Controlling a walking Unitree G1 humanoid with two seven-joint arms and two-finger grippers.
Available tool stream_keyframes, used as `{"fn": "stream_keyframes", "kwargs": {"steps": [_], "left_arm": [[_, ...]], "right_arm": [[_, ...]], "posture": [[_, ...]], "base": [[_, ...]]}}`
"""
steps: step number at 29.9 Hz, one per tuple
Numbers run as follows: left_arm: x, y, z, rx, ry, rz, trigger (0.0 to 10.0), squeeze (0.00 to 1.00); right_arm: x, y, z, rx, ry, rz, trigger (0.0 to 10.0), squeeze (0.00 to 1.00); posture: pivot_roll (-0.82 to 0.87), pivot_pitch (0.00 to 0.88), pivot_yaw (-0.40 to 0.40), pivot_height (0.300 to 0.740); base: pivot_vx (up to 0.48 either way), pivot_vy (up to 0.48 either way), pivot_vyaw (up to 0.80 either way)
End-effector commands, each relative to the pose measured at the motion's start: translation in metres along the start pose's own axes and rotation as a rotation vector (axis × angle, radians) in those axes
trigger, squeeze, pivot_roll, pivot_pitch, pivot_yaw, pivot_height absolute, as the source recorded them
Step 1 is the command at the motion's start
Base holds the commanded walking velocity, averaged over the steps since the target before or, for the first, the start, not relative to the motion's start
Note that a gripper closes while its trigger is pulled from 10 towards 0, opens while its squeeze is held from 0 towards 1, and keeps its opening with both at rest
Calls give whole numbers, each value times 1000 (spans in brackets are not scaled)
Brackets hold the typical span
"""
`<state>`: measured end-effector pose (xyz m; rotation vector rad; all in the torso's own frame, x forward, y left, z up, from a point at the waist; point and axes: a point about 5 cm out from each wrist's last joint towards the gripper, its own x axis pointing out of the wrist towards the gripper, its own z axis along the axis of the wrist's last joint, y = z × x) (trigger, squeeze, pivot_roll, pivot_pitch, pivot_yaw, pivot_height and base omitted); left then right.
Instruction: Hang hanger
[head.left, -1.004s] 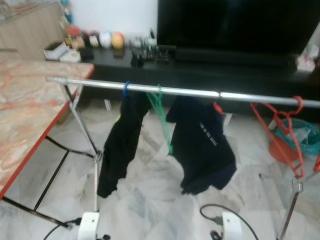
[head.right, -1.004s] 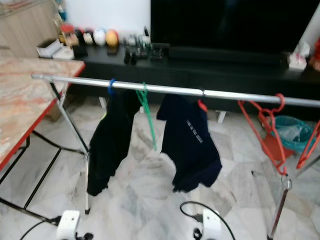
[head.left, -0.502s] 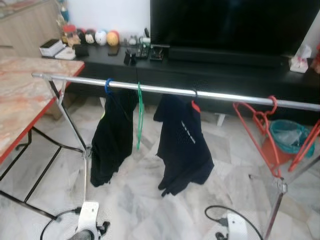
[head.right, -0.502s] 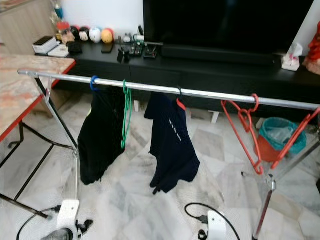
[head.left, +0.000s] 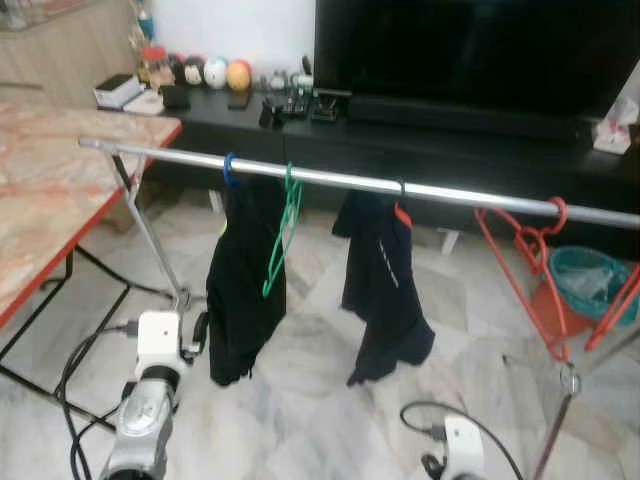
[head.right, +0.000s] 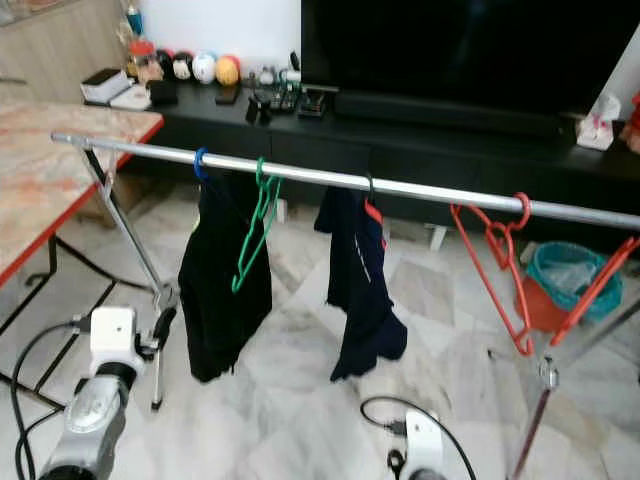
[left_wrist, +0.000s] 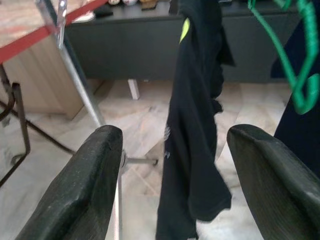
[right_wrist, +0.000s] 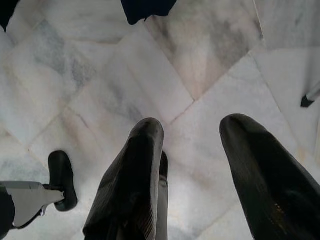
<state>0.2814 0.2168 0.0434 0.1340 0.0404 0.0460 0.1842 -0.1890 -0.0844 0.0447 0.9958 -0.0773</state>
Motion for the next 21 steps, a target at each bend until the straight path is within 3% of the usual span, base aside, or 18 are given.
{"fn": "stream_keyframes", "kwargs": {"steps": [1,10,21], "left_arm": [[0,-1,4,-4,-24,-2,10000,0],[7,-9,23,8,-87,-41,10000,0],[12,-8,39,18,-143,-51,10000,0]], "right_arm": [[0,0,1,1,6,-2,10000,0],[2,3,11,1,-8,5,10000,0],[1,21,-2,-2,11,26,10000,0]], "posture": [[21,0,-40,740],[10,0,-38,740],[11,0,-35,740]], "base": [[0,0,0],[0,0,0],[251,0,0]]}}
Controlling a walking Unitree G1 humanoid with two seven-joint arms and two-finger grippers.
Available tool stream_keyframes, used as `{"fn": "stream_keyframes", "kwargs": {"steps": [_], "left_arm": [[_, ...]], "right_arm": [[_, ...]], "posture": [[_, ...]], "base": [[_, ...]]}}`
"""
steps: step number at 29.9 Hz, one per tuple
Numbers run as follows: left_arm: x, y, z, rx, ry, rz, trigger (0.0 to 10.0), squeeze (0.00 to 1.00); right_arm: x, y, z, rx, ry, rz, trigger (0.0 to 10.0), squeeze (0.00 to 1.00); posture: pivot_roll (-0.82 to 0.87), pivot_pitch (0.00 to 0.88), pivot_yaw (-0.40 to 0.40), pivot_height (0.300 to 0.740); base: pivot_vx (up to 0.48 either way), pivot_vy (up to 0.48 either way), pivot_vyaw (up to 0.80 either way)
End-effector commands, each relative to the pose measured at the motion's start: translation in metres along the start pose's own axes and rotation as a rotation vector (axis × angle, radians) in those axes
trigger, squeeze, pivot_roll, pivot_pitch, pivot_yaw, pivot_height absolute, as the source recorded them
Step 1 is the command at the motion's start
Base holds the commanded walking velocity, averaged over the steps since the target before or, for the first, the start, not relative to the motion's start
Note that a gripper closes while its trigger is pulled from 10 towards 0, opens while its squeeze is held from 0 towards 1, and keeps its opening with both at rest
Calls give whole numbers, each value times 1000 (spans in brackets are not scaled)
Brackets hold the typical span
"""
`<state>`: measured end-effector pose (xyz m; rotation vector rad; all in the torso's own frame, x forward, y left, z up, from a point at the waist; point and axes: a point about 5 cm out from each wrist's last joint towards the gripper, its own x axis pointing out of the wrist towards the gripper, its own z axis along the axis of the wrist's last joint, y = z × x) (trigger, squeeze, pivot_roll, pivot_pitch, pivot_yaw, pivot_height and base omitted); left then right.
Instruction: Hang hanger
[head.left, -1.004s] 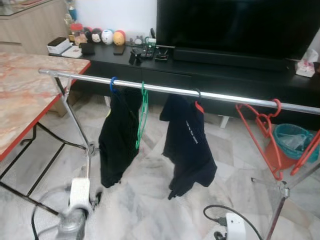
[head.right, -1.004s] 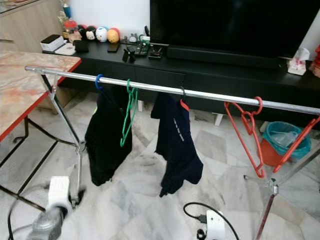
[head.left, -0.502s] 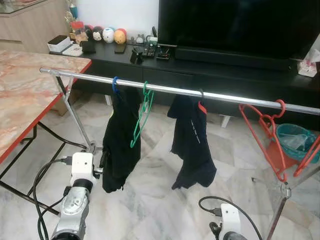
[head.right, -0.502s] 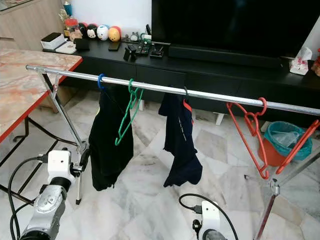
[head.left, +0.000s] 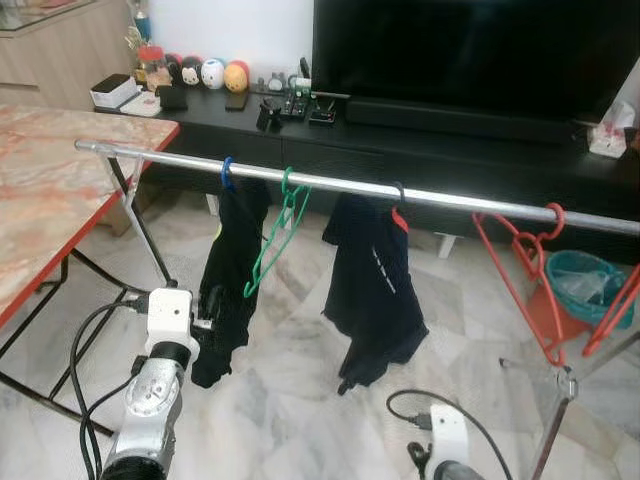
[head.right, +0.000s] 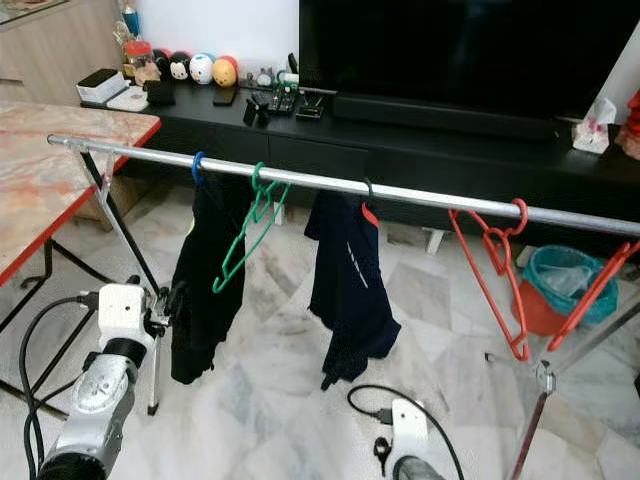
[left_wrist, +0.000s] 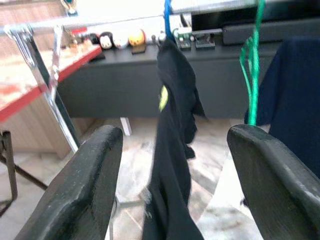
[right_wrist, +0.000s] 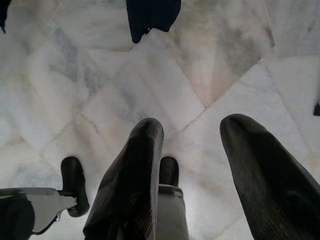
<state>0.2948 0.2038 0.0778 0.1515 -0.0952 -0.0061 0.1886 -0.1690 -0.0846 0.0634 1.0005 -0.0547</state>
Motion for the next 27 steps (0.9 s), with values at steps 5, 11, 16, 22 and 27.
{"fn": "stream_keyframes", "kwargs": {"steps": [5,11,16,22,27], "left_arm": [[2,1,4,-2,-4,-6,10000,0],[3,0,4,-6,-5,-9,10000,0],[3,0,6,-7,-8,-14,10000,0],[5,-1,8,-8,-12,-25,10000,0],[6,0,9,-6,-15,-31,10000,0]], "right_arm": [[-3,-9,-14,-9,18,-9,10000,0],[-6,-29,-17,-9,23,-28,10000,0],[-7,-39,-17,-15,28,-35,10000,0],[-4,-26,-8,-21,19,-21,10000,0],[1,2,3,-30,8,6,10000,0]], "posture": [[12,0,-36,740],[13,0,-37,740],[13,0,-37,740],[16,0,-36,740],[28,0,-33,740]], "base": [[263,0,0],[274,0,0],[272,0,0],[268,0,0],[266,0,0]]}}
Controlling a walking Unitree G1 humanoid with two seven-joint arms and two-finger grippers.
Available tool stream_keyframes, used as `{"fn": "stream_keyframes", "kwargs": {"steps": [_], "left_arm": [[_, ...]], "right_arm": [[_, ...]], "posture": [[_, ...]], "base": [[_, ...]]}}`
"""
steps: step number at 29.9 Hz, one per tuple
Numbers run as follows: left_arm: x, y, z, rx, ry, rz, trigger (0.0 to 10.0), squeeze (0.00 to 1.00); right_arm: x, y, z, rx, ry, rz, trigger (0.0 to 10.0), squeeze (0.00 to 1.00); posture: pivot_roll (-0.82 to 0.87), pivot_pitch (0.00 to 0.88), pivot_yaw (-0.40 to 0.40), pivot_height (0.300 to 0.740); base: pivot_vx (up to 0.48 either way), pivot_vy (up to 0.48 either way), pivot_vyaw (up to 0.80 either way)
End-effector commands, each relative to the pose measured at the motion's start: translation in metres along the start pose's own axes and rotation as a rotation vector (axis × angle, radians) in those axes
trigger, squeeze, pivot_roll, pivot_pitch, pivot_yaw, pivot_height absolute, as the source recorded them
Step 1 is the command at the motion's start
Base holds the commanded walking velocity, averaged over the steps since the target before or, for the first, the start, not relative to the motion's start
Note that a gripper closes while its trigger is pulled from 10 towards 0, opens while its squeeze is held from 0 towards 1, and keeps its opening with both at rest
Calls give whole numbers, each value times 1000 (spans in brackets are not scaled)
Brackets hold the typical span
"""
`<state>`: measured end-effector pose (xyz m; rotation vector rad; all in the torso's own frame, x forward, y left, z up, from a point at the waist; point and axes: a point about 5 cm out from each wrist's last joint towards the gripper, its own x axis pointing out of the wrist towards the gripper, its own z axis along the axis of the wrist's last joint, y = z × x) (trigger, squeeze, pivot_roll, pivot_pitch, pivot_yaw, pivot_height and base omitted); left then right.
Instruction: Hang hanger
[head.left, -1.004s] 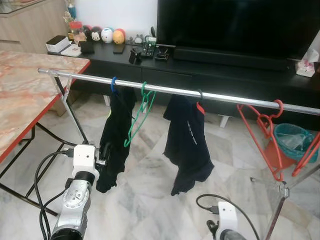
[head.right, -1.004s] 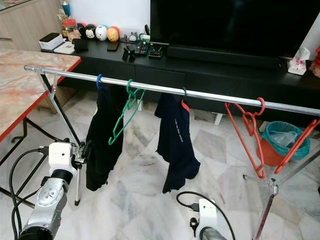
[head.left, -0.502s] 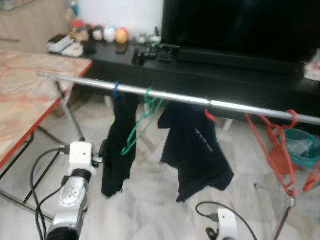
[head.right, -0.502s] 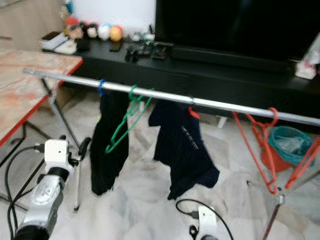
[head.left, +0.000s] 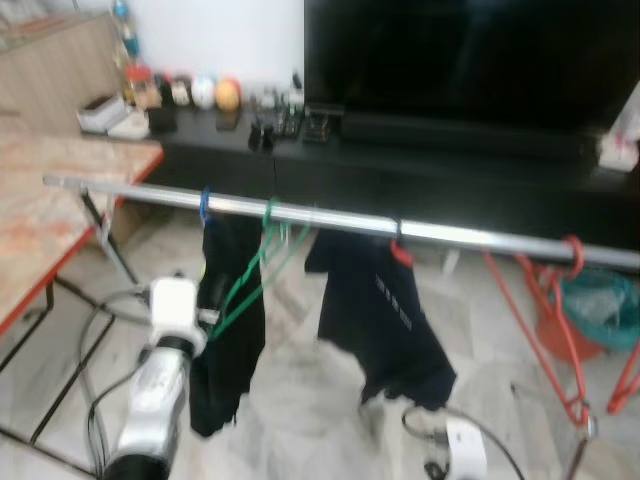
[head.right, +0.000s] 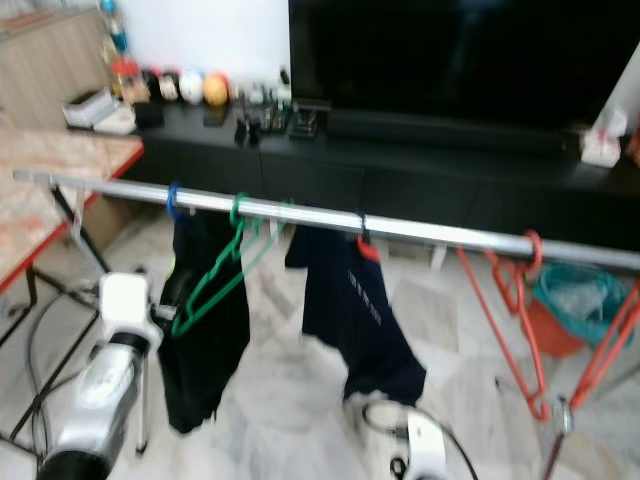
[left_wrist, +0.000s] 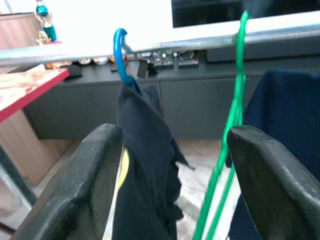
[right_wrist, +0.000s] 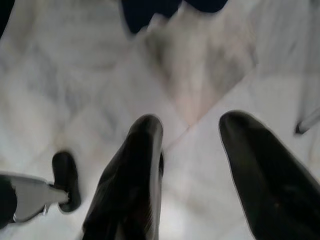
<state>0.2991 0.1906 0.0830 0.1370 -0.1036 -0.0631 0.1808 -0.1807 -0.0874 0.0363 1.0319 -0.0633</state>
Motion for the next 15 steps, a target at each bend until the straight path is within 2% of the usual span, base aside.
{"fn": "stream_keyframes", "kwargs": {"steps": [1,4,7,13,15], "left_arm": [[1,13,3,13,-2,24,10000,0],[1,19,5,25,-2,26,10000,0],[2,25,7,38,-4,28,10000,0],[5,33,9,55,-2,36,10000,0],[8,34,12,55,-7,42,10000,0]], "right_arm": [[2,18,12,-12,-23,31,10000,0],[2,35,11,-12,-21,54,10000,0],[2,39,9,-2,-19,63,10000,0],[1,35,0,20,-6,62,10000,0],[0,26,-11,26,6,56,10000,0]], "posture": [[30,0,-33,740],[43,0,-24,740],[49,0,-13,740],[49,0,-4,740],[44,0,-6,740]], "base": [[266,0,0],[268,0,0],[269,0,0],[268,0,0],[266,0,0]]}}
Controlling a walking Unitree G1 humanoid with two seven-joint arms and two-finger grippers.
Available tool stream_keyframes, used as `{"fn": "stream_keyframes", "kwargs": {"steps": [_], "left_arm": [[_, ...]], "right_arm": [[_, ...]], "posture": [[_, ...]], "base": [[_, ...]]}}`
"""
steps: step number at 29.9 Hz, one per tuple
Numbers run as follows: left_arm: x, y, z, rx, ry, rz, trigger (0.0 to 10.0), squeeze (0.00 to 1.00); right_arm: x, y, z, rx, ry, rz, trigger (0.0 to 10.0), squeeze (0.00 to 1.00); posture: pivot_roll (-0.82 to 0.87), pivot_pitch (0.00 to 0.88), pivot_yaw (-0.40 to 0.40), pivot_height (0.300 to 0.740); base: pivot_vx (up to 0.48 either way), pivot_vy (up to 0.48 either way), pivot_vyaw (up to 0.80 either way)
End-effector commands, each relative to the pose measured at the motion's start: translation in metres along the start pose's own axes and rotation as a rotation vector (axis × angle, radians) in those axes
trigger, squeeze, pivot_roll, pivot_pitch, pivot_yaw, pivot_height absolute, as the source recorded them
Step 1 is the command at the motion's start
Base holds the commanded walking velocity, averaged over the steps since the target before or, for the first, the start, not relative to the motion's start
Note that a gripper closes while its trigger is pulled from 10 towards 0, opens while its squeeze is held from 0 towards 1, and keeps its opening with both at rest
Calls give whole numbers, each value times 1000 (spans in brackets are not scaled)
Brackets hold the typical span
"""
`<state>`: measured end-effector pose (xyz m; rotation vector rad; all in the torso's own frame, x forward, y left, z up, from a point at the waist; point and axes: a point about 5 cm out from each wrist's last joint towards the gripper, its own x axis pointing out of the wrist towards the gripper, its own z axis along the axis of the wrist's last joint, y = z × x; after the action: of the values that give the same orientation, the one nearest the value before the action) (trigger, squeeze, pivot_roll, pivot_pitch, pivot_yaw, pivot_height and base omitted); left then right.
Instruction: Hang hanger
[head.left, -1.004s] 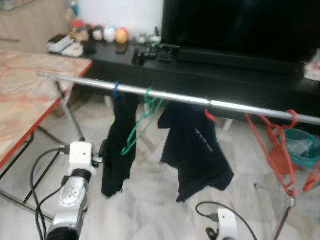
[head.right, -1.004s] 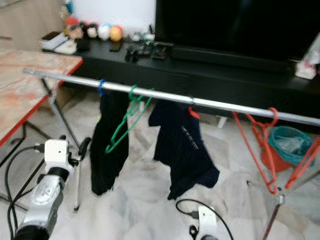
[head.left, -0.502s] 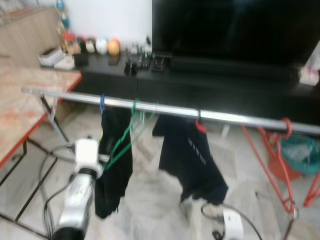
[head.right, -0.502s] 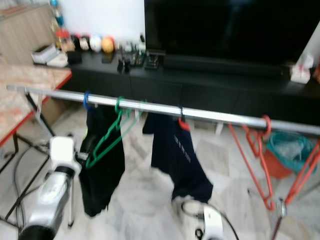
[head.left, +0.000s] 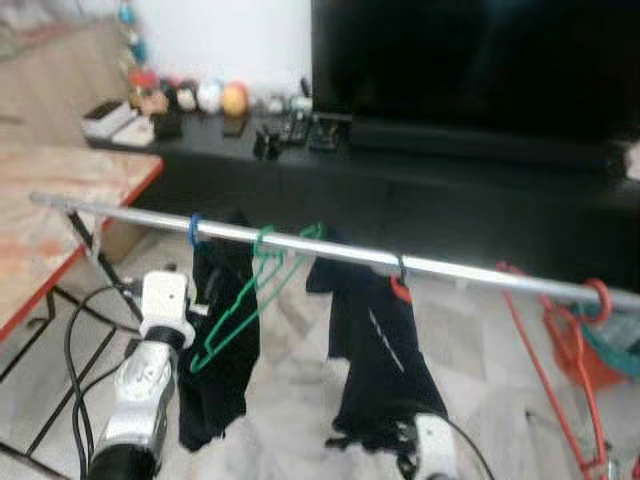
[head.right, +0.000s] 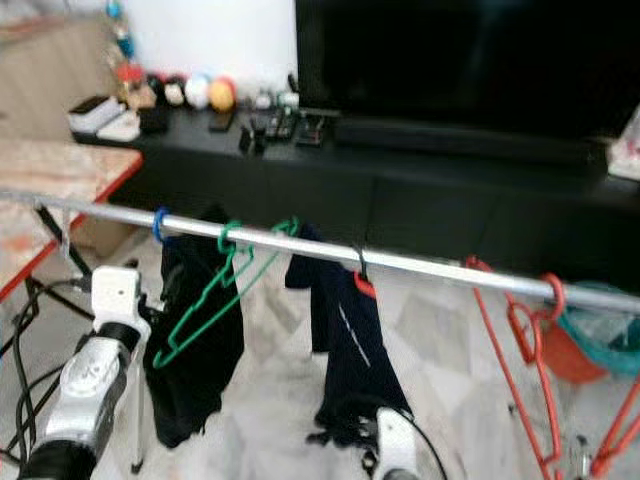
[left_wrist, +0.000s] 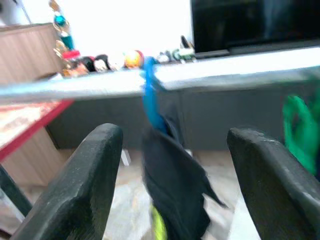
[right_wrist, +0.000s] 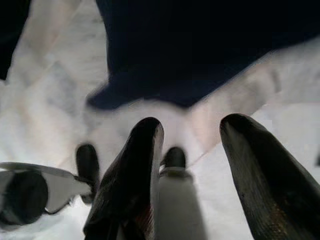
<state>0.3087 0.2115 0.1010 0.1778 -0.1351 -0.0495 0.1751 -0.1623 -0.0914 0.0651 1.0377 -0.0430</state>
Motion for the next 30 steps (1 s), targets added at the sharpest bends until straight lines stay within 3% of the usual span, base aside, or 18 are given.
{"fn": "stream_keyframes", "kwargs": {"steps": [1,2,6,10,16,21,25,30], "left_arm": [[0,10,-1,13,19,29,10000,0],[2,10,0,13,16,28,10000,0],[4,4,1,10,20,-7,10000,0],[-6,1,-9,-1,84,-95,10000,0],[-18,13,-19,17,154,-147,10000,0],[-31,30,-27,103,256,-216,10000,0],[-31,29,-31,78,280,-211,10000,0],[-24,10,-51,-14,358,-217,10000,0]], "right_arm": [[-2,2,-11,14,8,21,10000,0],[-4,-5,-20,12,17,17,10000,0],[-4,-13,-21,12,13,0,10000,0],[-5,-20,-20,47,8,-26,10000,0],[-4,-17,-17,50,0,-16,10000,0],[-4,-19,-17,36,2,-25,10000,0],[-4,-19,-14,39,-1,-26,10000,0],[-1,-12,2,33,-28,-14,10000,0]], "posture": [[39,0,-11,740],[36,0,-15,740],[50,0,-10,740],[50,0,3,740],[49,0,2,740],[50,0,1,740],[50,0,6,740],[12,0,17,740]], "base": [[262,0,0],[0,0,0],[0,0,0],[0,0,0],[0,0,0],[0,0,0],[0,0,0],[0,0,0]]}}
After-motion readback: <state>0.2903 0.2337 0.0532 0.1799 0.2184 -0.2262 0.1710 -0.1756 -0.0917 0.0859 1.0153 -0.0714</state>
